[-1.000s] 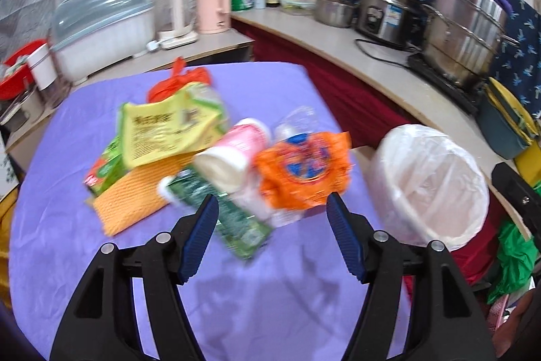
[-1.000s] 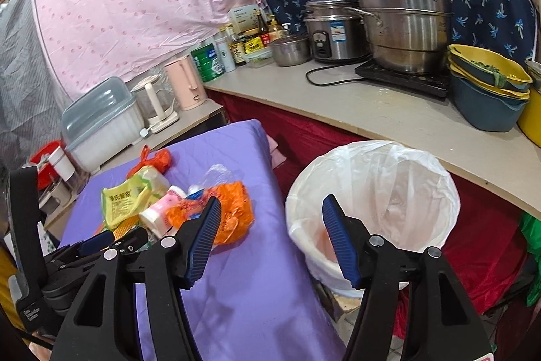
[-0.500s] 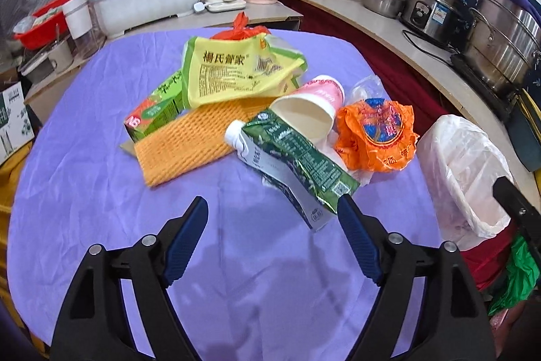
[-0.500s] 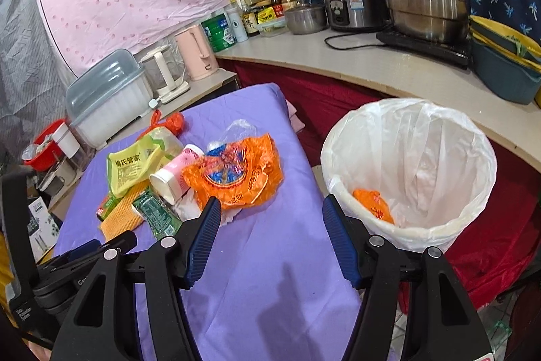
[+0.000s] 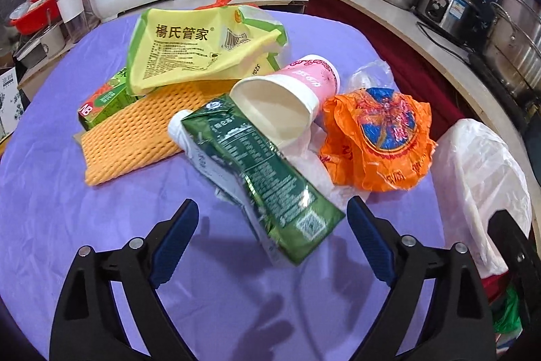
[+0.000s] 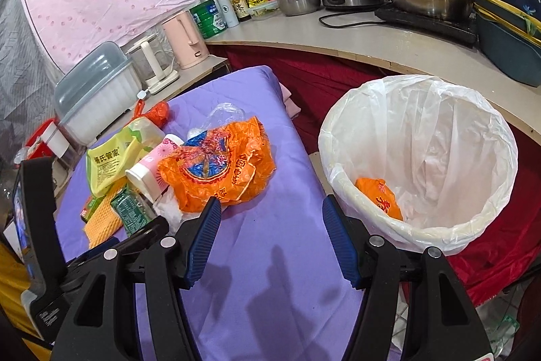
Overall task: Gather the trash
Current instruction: 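Grasp the green drink carton with the left tool and lift it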
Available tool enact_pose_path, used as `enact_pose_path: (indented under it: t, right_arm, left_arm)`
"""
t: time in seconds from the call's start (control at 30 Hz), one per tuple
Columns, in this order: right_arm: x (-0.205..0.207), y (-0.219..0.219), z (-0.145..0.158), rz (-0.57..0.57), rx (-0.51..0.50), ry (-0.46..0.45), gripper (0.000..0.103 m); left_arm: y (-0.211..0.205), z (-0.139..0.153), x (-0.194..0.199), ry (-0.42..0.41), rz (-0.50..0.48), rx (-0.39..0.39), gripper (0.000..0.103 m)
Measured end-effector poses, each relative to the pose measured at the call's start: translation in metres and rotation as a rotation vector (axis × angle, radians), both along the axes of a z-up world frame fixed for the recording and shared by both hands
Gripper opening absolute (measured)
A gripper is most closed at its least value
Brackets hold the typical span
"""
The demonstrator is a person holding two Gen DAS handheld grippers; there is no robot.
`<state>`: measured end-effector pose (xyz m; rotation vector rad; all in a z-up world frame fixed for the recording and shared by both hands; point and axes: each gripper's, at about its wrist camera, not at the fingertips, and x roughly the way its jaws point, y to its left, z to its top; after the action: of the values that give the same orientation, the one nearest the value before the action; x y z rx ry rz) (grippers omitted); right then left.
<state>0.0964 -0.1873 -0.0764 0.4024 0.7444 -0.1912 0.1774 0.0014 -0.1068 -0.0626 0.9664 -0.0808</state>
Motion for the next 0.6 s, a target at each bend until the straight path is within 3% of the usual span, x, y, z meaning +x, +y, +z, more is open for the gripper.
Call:
enact_pose_path:
  t: [0.2, 0.47, 0.6]
  right_arm:
    - [0.008, -0.004, -0.006, -0.006, 0.014, 0.008, 0.061]
    - [0.014, 0.007, -0.015, 0.016, 0.028, 0.025, 0.061]
    - [0.015, 0.017, -0.017, 0.034, 0.027, 0.028, 0.061]
  left_arm:
    - [-0.006, -0.009, 0.015, 0.008, 0.025, 0.037, 0.083]
    - [0.011, -0.012, 0.011, 0.041, -0.001, 0.017, 0.050]
    - [0.030, -0.010, 0.004, 0.058, -0.001, -0.018, 0.040]
